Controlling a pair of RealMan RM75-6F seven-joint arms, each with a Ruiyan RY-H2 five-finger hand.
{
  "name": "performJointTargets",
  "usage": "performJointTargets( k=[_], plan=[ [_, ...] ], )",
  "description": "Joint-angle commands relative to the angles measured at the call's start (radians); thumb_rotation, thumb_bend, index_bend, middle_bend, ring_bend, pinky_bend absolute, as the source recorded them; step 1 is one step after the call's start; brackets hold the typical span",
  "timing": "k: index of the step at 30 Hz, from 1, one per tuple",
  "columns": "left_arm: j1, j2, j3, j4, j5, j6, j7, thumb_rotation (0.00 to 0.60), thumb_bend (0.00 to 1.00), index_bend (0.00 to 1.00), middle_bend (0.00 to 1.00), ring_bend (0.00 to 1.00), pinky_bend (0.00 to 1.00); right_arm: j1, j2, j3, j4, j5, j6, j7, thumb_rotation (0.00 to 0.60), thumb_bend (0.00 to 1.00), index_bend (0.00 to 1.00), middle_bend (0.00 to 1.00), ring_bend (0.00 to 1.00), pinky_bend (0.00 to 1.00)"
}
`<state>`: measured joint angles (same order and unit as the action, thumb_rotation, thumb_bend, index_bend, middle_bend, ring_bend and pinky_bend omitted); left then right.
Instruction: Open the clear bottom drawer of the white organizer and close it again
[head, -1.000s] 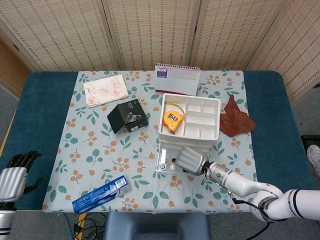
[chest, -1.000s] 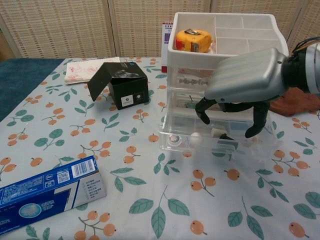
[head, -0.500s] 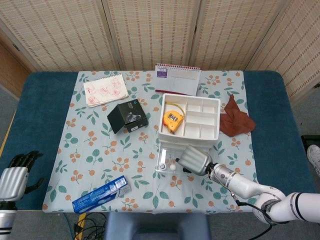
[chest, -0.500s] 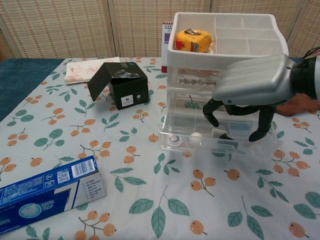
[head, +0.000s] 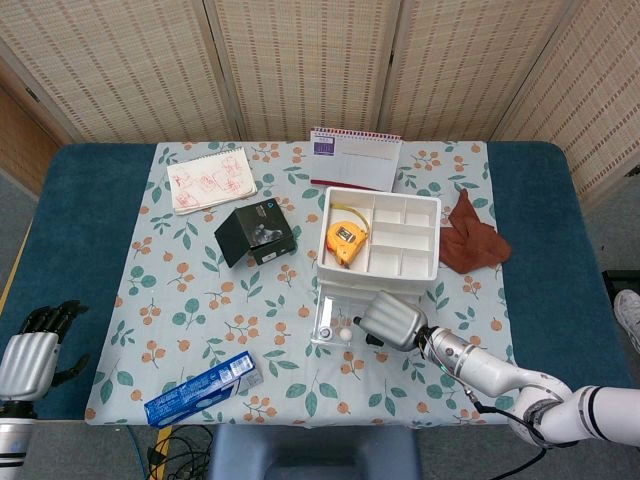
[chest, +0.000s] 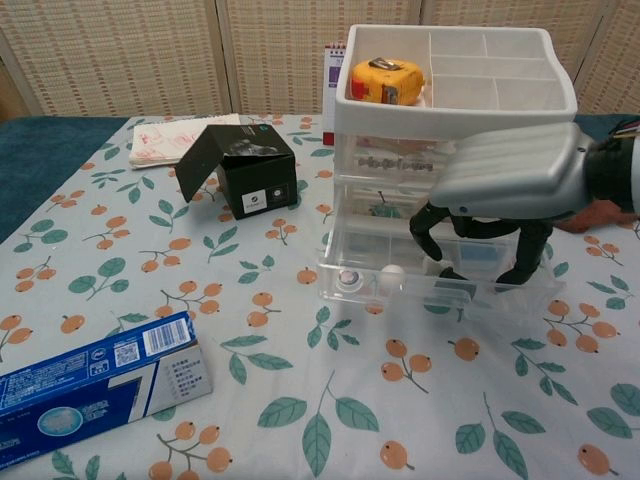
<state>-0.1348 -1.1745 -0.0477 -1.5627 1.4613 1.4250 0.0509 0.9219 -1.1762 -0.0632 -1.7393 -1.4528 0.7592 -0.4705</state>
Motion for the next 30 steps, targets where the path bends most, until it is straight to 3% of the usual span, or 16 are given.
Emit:
performJointTargets(
  k=[1, 17, 30],
  plan=[
    [-0.001, 0.000, -0.001, -0.002, -0.001, -0.002, 0.002, 0.600, 0.24, 0.22, 0.19, 0.20, 0.15, -0.018, -0.019, -0.004, 0.031, -0.038, 0.023, 0.041, 0.600, 0.05, 0.42, 0.92, 1.00, 1.00],
    [-0.011, 0.003, -0.002, -0.017, -0.003, -0.014, 0.016, 0.600, 0.24, 0.22, 0.19, 0.20, 0.15, -0.045, -0.082, -0.006, 0.144, -0.165, 0.073, 0.173, 0.600, 0.08, 0.46, 0.92, 1.00, 1.00],
    [-0.014, 0.006, 0.000, -0.024, -0.006, -0.023, 0.004, 0.600, 0.24, 0.22, 0.19, 0.20, 0.15, -0.050, -0.103, -0.002, 0.177, -0.193, 0.069, 0.210, 0.600, 0.24, 0.50, 0.93, 1.00, 1.00]
  ],
)
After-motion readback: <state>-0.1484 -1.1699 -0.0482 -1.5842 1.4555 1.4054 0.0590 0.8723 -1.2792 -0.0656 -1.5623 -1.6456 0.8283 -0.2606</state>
